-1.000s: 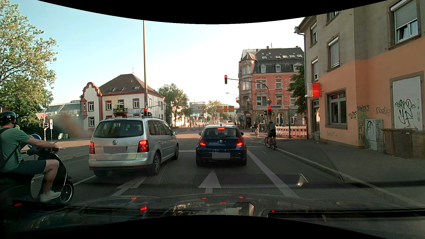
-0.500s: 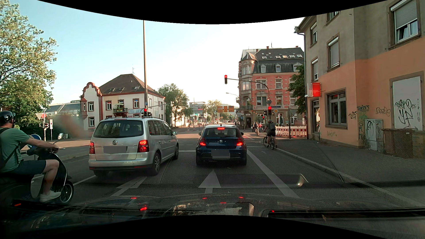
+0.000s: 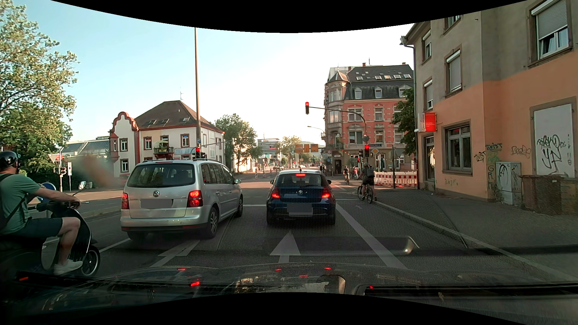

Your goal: Follow the waypoints while adhering to traffic rules and regulations

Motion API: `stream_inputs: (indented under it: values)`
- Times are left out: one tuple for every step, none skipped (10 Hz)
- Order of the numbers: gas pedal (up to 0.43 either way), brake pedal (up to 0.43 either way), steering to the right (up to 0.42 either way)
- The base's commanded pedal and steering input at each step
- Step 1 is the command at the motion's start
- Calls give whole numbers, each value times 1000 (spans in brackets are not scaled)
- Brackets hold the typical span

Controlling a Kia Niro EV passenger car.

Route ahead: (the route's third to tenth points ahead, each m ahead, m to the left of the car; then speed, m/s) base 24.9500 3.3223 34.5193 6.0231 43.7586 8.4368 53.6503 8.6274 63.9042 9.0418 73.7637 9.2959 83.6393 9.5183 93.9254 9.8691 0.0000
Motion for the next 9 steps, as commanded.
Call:
stream_inputs:
  values:
    - [0, 232, -17]
    - [0, 232, -17]
    - [0, 232, -17]
    - [0, 232, -17]
    - [0, 232, -17]
    - [0, 232, -17]
    - [0, 232, -17]
    - [0, 232, -17]
    - [0, 232, -17]
